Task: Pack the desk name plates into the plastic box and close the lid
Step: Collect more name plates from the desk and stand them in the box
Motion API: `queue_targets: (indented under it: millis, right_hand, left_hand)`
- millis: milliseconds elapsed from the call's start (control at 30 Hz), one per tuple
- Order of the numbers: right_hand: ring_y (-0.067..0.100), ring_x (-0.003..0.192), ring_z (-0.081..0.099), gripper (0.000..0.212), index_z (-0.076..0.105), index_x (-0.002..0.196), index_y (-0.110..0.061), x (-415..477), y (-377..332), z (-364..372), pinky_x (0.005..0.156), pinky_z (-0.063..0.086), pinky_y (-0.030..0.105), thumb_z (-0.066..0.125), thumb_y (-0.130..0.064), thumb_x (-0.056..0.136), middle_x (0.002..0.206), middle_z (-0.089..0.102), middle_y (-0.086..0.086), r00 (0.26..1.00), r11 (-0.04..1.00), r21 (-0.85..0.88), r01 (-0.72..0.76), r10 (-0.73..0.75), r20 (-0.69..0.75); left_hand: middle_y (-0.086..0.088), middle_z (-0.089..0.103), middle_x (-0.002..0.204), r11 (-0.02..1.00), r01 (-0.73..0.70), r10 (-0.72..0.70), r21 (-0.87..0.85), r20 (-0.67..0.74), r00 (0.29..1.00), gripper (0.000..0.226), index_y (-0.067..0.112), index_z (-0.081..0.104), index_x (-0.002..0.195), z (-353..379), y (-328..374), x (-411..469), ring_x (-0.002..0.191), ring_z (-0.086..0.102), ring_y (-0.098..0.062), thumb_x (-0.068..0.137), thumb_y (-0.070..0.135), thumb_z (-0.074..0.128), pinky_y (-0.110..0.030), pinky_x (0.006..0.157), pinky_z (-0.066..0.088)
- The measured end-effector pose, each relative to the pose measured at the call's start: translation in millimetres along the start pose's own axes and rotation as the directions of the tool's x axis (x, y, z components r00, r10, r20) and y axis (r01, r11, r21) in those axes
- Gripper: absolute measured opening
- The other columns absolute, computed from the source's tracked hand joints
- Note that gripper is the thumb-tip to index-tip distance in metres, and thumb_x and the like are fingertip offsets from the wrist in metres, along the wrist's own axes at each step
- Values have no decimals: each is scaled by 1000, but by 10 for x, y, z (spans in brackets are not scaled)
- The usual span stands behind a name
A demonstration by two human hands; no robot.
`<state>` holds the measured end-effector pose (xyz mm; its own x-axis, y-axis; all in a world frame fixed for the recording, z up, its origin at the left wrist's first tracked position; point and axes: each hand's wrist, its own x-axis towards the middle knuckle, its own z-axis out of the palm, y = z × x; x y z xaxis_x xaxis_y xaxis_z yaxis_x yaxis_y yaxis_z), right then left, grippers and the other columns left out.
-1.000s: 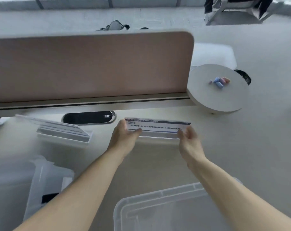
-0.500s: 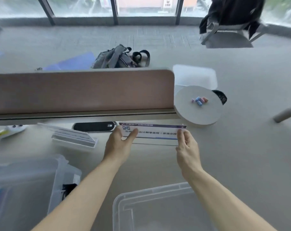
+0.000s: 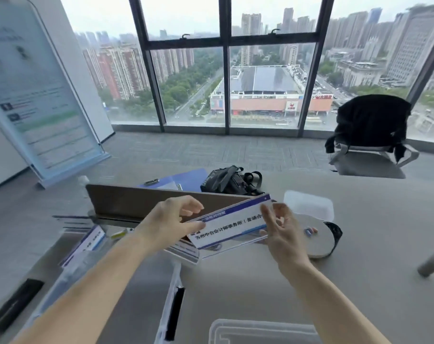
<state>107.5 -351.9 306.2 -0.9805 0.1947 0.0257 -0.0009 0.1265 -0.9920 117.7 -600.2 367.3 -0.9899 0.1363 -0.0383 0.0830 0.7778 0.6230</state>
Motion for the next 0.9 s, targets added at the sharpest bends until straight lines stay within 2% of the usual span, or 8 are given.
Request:
queue_targets:
  millis: [67,133,300,367,467,600,767,900]
  right_hand:
    - [23,98,69,45,63,96,-41,-55,-131,233,83,59,53,54,-81,78,105,70,1,997,995,-73,71,-68,43]
    - [19,99,67,49,63,96,-39,-153,-280,501,85,58,50,51,-83,77,107,69,1,989,984,-121,131,-121,83]
    - [18,105,66,61,64,104,-41,-462,-546,1181,89,59,48,56,-87,66,119,60,-4,980,981,-92,171,-160,118]
    - [20,113,64,76,52,123,-44,-572,-559,1458,94,58,48,66,-83,60,133,51,-5,987,995,-23,93,-89,132]
    - [25,120,59,77,35,146,-33,-783,-435,1936,98,55,50,76,-45,82,141,47,3,981,983,105,-148,132,145]
    - [23,91,74,31,57,128,-10,-1253,-101,2677,77,63,43,59,-23,100,111,73,9,871,901,104,-422,371,321]
    - [31,99,75,27,58,126,-11,-1530,479,3361,65,62,36,54,-21,102,111,76,12,777,815,20,-580,545,315]
    - [28,98,73,31,42,125,-17,-1544,963,3739,85,59,48,58,-19,99,111,71,9,728,783,-56,-620,600,331]
  left_hand:
    - [20,72,112,992,-84,85,94,-10,996,36,33,69,117,-233,78,-153,105,66,4,83,34,82,-23,93,54]
    - [15,75,105,974,-126,126,188,11,992,25,32,72,111,-390,83,-284,96,68,1,87,29,77,-21,85,54]
    - [15,74,87,952,-52,86,300,-102,991,12,34,76,100,-766,-425,-633,85,68,-8,89,34,71,-36,80,58]
    - [16,76,88,968,-34,65,249,-116,991,14,36,76,101,-916,-722,-775,85,69,-5,89,37,71,-37,80,59]
    - [14,79,87,991,0,16,132,-116,993,13,31,79,100,-1122,-1157,-919,82,72,0,90,33,71,-32,79,61]
    - [12,77,76,991,136,-135,3,-91,987,9,29,77,88,-1165,-1811,-1083,74,73,-6,87,36,72,-36,79,61]
    - [11,69,69,953,300,-300,-44,10,954,14,21,74,81,-925,-2537,-1187,67,64,-6,90,30,73,-24,66,52]
    - [-3,78,84,893,442,-438,-85,58,897,21,12,77,88,-623,-3092,-1143,84,74,-22,88,33,72,-39,82,60]
